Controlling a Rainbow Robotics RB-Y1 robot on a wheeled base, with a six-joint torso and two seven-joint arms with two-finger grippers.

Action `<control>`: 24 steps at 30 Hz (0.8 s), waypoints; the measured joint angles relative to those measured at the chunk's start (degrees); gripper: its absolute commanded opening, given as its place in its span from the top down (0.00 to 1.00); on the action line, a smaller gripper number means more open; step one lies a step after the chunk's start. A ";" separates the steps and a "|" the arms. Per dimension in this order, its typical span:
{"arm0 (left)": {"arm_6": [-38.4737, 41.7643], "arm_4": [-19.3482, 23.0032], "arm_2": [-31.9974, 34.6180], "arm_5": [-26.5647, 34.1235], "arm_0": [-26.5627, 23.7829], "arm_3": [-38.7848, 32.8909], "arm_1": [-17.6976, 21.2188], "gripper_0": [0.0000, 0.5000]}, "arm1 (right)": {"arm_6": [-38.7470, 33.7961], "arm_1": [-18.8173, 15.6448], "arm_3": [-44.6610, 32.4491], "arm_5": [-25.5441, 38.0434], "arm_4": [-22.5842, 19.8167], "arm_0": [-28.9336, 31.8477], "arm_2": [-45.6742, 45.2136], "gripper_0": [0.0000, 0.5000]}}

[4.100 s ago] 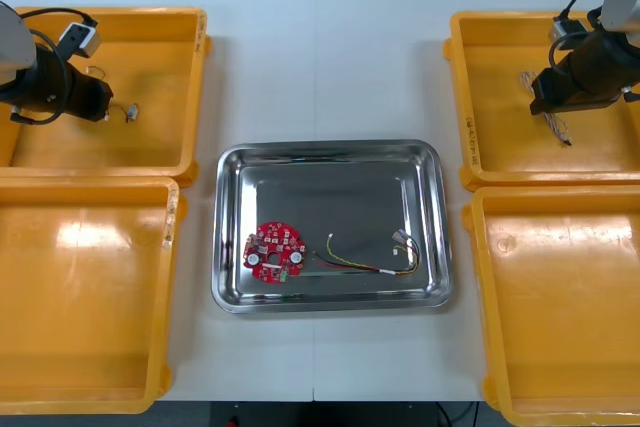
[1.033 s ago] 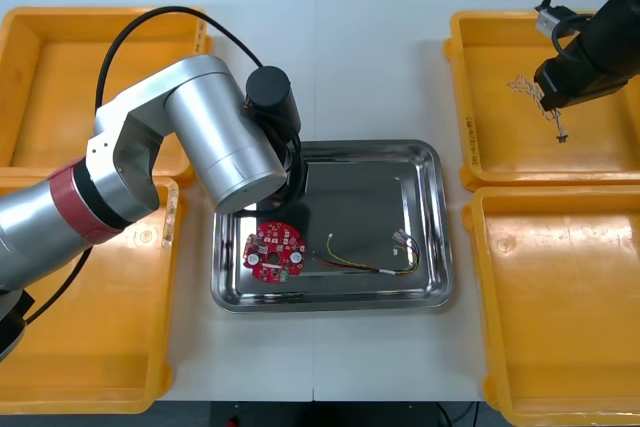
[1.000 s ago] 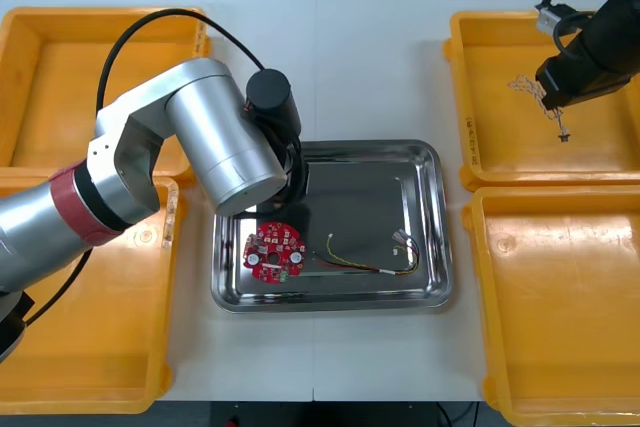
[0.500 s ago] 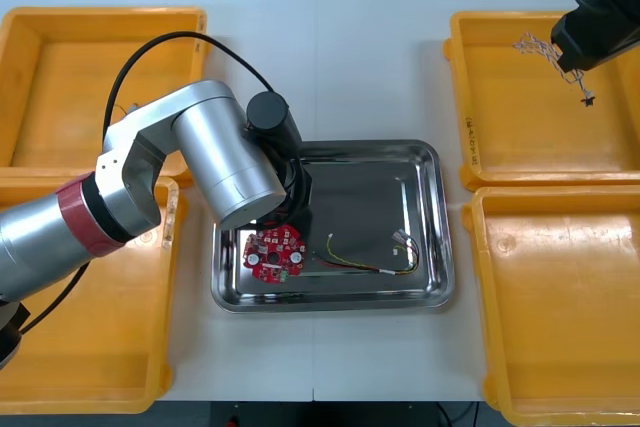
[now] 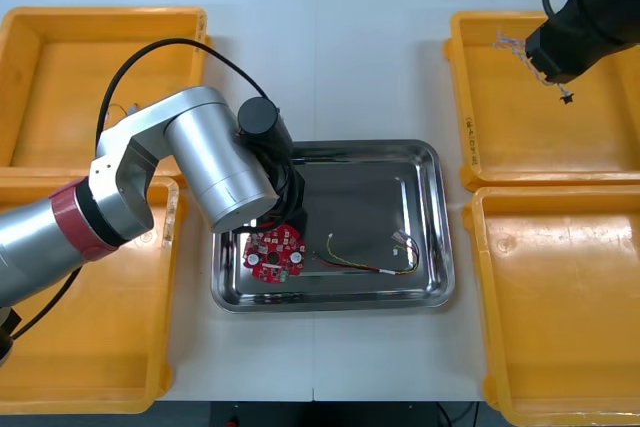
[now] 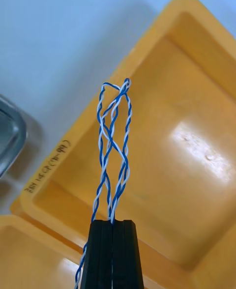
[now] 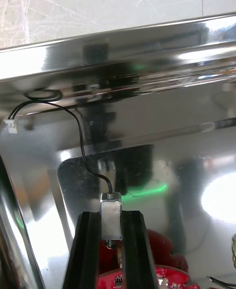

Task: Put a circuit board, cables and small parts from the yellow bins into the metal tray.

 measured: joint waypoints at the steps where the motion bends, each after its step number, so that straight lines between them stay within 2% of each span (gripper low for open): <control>1: 0.00 0.00 0.00 -0.15 0.01 0.01 0.04 0.28 | -0.19 0.00 -1.06 0.00 -1.08 0.56 0.22 1.00; 2: 0.00 0.00 0.00 -0.26 0.02 0.01 0.10 0.22 | -0.52 0.00 -2.10 0.00 -2.33 1.13 0.35 1.00; 4: 0.00 0.00 0.00 -0.50 0.03 0.02 0.18 0.02 | -1.46 0.00 -3.70 0.00 -4.46 2.19 0.43 1.00; 5: 0.00 0.00 0.00 -0.59 0.04 0.02 0.24 0.00 | -1.80 0.00 -4.31 0.00 -5.20 2.61 0.44 1.00; 9: 0.00 0.00 0.00 -0.86 0.04 0.04 0.39 0.00 | -1.93 0.00 -6.84 0.01 -6.87 4.17 1.01 1.00; 15: 0.00 0.00 -0.01 -0.93 0.05 0.07 0.70 0.00 | -2.06 0.00 -12.20 0.01 -5.56 6.77 5.65 1.00; 20: 0.00 0.17 0.02 -1.91 0.05 0.08 1.41 0.00 | -3.17 0.00 -12.88 0.01 -5.28 8.03 7.66 1.00; 24: -0.03 2.41 1.15 -1.96 0.05 0.08 2.08 0.00 | -3.19 0.00 -12.88 0.01 -5.25 8.44 7.66 1.00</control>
